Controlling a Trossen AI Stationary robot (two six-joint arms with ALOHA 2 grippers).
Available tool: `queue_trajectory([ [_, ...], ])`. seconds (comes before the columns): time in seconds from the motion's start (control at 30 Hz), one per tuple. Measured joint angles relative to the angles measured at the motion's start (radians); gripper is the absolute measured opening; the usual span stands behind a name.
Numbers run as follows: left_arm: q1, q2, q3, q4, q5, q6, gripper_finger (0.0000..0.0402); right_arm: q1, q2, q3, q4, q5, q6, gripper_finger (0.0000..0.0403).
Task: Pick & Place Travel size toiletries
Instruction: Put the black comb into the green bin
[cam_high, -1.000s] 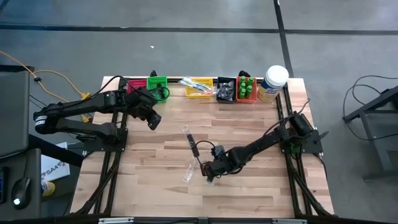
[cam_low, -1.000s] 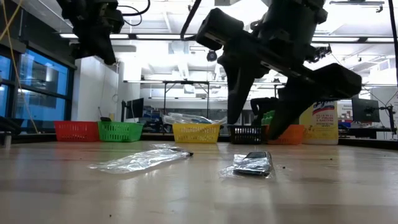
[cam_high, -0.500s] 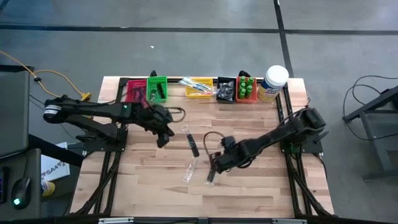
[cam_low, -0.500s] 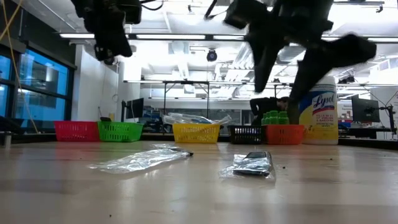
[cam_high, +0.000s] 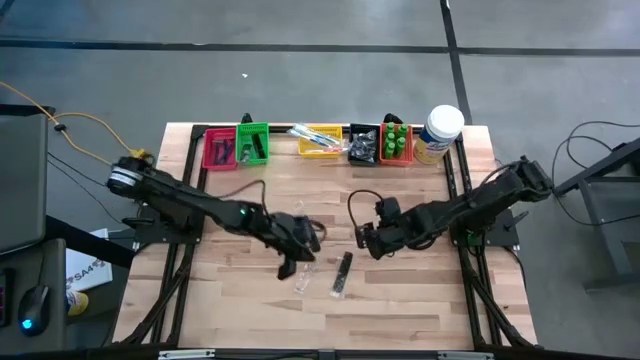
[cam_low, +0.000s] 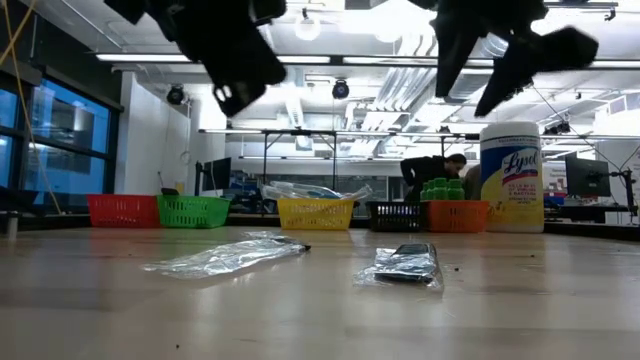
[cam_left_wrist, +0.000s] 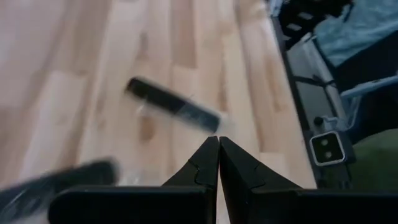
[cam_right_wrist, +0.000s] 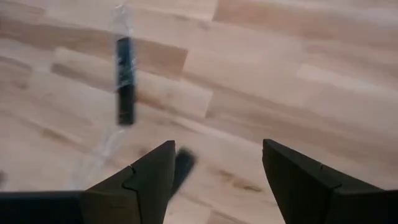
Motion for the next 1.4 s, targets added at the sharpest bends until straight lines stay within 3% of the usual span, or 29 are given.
queue_trajectory([
  [0.23,-0.061,0.205,0.021,0.256,0.042,-0.005,0.0009,0.035,-0.055,-0.196,0.293,-0.015,0.013,0.0230],
  [0.5,-0.100,0.408,0.177,0.269,0.048,0.077,0.0009,0.052,-0.069,-0.285,0.323,-0.041,0.028,0.0230],
  [0.7,-0.110,0.526,0.270,0.247,-0.015,0.167,0.0009,0.080,-0.106,-0.319,0.334,-0.041,0.026,0.0230],
  [1.13,-0.109,0.598,0.290,0.210,-0.047,0.151,0.0009,0.142,-0.132,-0.323,0.347,-0.021,0.005,0.0230],
  [1.4,-0.109,0.628,0.295,0.220,-0.074,0.100,0.0009,0.169,-0.110,-0.322,0.548,-0.016,-0.012,0.0230],
])
